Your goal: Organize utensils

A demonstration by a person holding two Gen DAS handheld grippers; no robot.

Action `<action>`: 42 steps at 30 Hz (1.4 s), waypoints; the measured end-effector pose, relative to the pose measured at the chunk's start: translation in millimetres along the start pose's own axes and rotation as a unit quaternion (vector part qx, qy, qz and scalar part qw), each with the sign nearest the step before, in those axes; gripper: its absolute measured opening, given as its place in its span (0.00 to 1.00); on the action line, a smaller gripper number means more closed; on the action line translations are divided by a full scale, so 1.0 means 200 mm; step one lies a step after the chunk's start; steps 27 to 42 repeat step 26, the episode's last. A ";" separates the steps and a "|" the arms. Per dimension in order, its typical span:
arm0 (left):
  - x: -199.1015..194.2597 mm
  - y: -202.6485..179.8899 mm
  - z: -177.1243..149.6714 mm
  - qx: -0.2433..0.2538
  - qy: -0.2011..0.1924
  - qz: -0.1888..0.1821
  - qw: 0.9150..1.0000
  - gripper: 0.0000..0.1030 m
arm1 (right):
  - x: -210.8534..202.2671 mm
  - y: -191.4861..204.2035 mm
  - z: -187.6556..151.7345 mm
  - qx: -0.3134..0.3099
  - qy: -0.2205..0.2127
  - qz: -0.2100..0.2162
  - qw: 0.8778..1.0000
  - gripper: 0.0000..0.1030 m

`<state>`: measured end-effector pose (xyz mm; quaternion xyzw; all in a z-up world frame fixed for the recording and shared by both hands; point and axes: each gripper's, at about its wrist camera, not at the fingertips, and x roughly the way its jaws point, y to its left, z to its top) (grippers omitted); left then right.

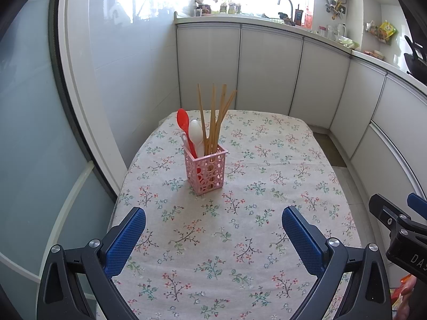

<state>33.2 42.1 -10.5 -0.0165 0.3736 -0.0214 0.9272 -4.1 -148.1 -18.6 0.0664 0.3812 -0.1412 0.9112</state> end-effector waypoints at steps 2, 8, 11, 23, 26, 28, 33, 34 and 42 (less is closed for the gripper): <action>0.00 0.00 0.00 0.000 0.000 0.000 1.000 1.00 | 0.00 0.00 0.00 0.000 0.000 0.001 1.000 1.00; 0.00 0.00 0.00 -0.002 0.000 0.001 1.000 1.00 | 0.00 0.00 0.00 0.001 0.000 0.000 1.000 1.00; 0.00 0.00 0.00 -0.002 0.000 0.000 1.000 1.00 | 0.00 0.00 0.00 0.001 0.000 0.000 1.000 1.00; 0.02 -0.01 -0.01 0.001 0.007 -0.001 1.000 1.00 | 0.00 0.00 0.00 0.001 0.001 0.001 1.000 1.00; 0.02 -0.01 -0.01 0.000 0.010 -0.003 1.000 1.00 | 0.02 0.00 0.00 0.002 0.004 0.004 1.000 1.00; 0.02 -0.01 -0.01 0.000 0.010 -0.003 1.000 1.00 | 0.02 0.00 0.00 0.002 0.004 0.004 1.000 1.00; 0.02 -0.01 -0.01 0.000 0.010 -0.003 1.000 1.00 | 0.02 0.00 0.00 0.002 0.004 0.004 1.000 1.00; 0.02 -0.01 -0.01 0.000 0.010 -0.003 1.000 1.00 | 0.02 0.00 0.00 0.002 0.004 0.004 1.000 1.00; 0.02 -0.01 -0.01 0.000 0.010 -0.003 1.000 1.00 | 0.02 0.00 0.00 0.002 0.004 0.004 1.000 1.00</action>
